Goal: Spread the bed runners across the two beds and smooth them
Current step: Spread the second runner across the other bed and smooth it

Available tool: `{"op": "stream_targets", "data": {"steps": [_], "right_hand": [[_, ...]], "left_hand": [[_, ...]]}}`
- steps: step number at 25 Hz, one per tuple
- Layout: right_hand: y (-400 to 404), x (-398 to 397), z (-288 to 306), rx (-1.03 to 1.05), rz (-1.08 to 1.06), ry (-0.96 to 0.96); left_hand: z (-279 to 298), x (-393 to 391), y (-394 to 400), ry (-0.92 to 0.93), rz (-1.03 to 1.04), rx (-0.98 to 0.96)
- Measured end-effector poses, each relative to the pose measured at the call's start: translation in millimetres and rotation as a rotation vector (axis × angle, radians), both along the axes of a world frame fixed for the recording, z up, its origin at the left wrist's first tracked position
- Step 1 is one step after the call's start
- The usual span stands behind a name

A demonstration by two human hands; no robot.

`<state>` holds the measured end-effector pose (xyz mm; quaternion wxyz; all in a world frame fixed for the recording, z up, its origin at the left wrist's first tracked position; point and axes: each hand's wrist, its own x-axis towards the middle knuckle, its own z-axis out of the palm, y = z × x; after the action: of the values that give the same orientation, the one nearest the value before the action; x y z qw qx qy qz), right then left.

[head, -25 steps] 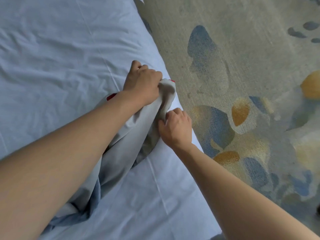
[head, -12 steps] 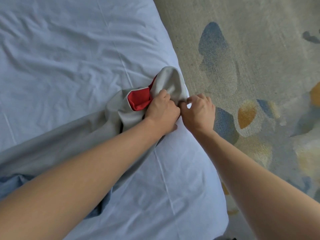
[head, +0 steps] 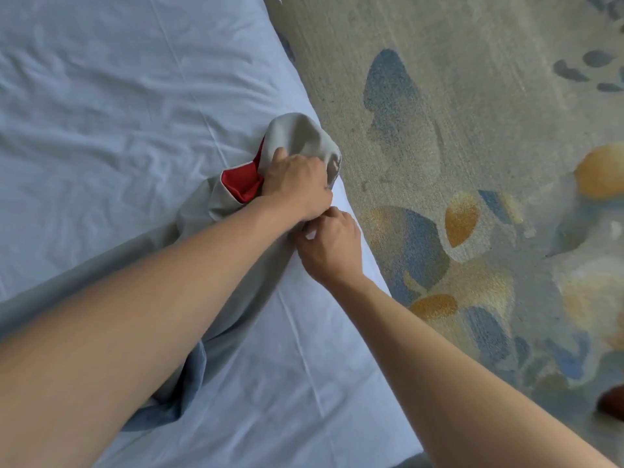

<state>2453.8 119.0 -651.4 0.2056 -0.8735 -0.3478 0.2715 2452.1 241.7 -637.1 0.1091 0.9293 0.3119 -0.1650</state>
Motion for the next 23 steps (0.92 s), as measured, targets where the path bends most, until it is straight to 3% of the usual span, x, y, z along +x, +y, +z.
{"op": "stream_targets", "data": {"steps": [4,9,13,15,18,20,23], "right_hand": [[0.5,1.6,-2.8,0.015,-0.033,-0.028],[-27.9,19.3,-13.9,-0.042,-0.160,0.098],[-42.4,48.6,-11.2,-0.105,-0.217,-0.120],[-49.6,62.5,-7.0,-0.139,-0.253,-0.187],[-52.9,56.7,-6.5,-0.088,-0.157,-0.171],[-56.9,48.2,-7.8,-0.073,-0.155,-0.118],[-69.3,35.3,-14.8,-0.063,-0.127,-0.014]], "left_hand": [[2.8,-25.6,-7.3,-0.055,-0.059,0.080],[5.9,-49.1,-27.9,0.090,-0.337,0.146],[3.7,-60.1,-45.7,-0.202,-0.465,0.203],[1.6,-58.1,-59.6,-0.068,-0.529,0.161],[-3.0,-44.1,-73.1,0.117,-0.464,0.117],[-6.9,-37.8,-70.7,0.099,-0.357,0.064],[-11.5,-34.4,-57.5,0.002,-0.064,-0.174]]}}
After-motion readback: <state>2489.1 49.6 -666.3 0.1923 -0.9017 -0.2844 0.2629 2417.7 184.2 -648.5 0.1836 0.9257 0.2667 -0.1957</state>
